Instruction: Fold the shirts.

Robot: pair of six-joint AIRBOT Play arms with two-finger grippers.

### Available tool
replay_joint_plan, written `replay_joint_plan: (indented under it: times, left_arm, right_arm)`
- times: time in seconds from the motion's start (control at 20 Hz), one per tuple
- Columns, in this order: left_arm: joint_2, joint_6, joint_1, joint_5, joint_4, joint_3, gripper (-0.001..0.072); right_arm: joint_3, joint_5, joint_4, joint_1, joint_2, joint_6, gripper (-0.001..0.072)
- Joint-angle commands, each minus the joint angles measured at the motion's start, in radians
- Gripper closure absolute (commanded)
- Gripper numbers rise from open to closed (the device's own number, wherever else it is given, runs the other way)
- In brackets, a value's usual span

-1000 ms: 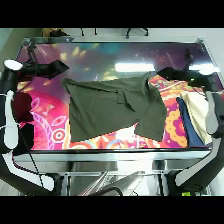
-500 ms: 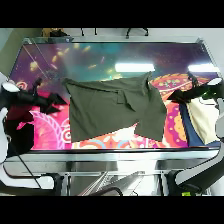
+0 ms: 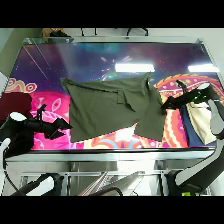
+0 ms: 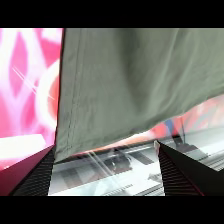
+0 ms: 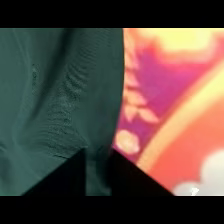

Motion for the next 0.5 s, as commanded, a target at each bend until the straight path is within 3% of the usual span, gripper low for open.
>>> replay_joint_plan:
  times: [0.0,0.05,0.35,0.45]
  left_arm:
    - [0.071,0.0,0.0,0.074,0.003,-0.078,0.0005]
    - [0.075,0.0,-0.004,0.093,0.003,-0.085,0.0005]
    - [-0.038,0.003,-0.019,0.158,0.015,-0.085,0.0006]
    - [-0.105,0.048,-0.071,0.197,-0.046,-0.085,0.0175]
  right_arm:
    - [0.0,0.07,0.012,0.025,0.0,-0.033,0.0654]
    - [0.0,0.083,0.012,0.024,0.006,-0.032,0.0691]
    - [-0.002,0.086,0.021,0.019,0.115,0.011,0.0692]
    - [-0.003,0.09,0.023,0.019,0.142,0.046,0.0692]
